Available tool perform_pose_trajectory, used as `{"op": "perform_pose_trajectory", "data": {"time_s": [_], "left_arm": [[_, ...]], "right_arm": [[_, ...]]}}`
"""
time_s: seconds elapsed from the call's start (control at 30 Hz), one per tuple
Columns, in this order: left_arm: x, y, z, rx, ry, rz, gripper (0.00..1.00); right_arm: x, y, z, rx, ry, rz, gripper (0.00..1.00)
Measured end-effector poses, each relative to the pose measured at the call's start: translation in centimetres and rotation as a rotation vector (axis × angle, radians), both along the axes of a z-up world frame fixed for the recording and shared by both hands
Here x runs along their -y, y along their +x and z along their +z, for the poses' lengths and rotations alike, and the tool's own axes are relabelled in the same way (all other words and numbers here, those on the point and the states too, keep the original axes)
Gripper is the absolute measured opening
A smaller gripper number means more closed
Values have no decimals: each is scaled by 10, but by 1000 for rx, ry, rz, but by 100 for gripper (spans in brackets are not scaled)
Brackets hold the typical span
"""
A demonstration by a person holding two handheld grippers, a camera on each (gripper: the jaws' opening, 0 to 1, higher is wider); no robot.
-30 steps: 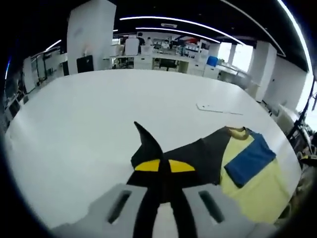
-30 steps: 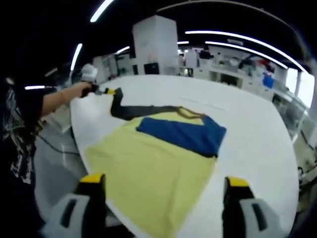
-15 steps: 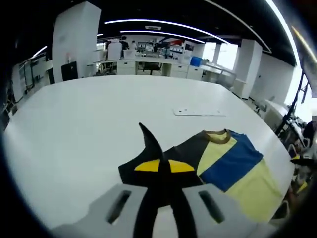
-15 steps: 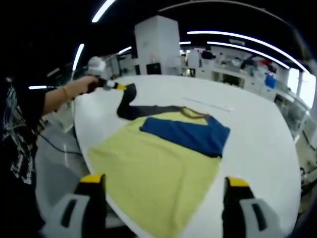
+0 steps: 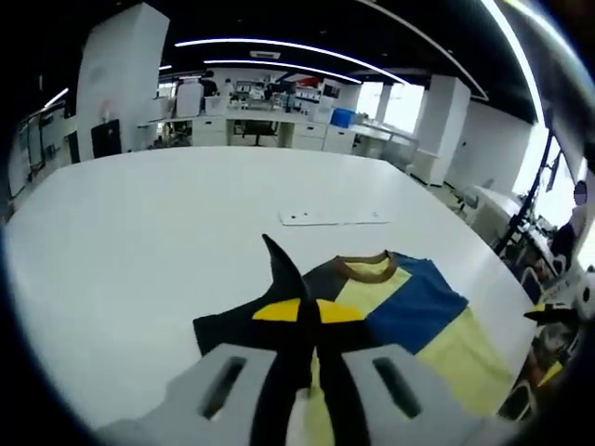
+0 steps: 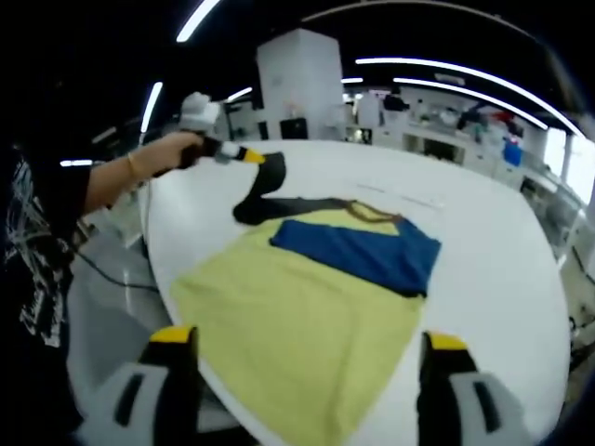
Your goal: Fold the garment on the visible template until the final outline fits inside the template.
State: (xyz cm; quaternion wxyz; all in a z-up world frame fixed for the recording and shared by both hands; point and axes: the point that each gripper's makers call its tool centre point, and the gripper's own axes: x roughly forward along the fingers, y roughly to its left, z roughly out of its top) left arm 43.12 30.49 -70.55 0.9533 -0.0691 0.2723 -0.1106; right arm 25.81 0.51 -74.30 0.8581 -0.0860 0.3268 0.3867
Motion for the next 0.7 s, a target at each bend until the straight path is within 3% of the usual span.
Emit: {"op": "perform_pose_trajectory", "data": {"time_s": [0.43, 0.7], "left_arm": [[42, 12, 5, 12, -27, -68, 1], [81, 19, 9, 23, -62, -119, 1]], "right_arm": [[3, -1, -4, -8, 5, -13, 99], [5, -4, -9, -24, -8, -13, 99]]}}
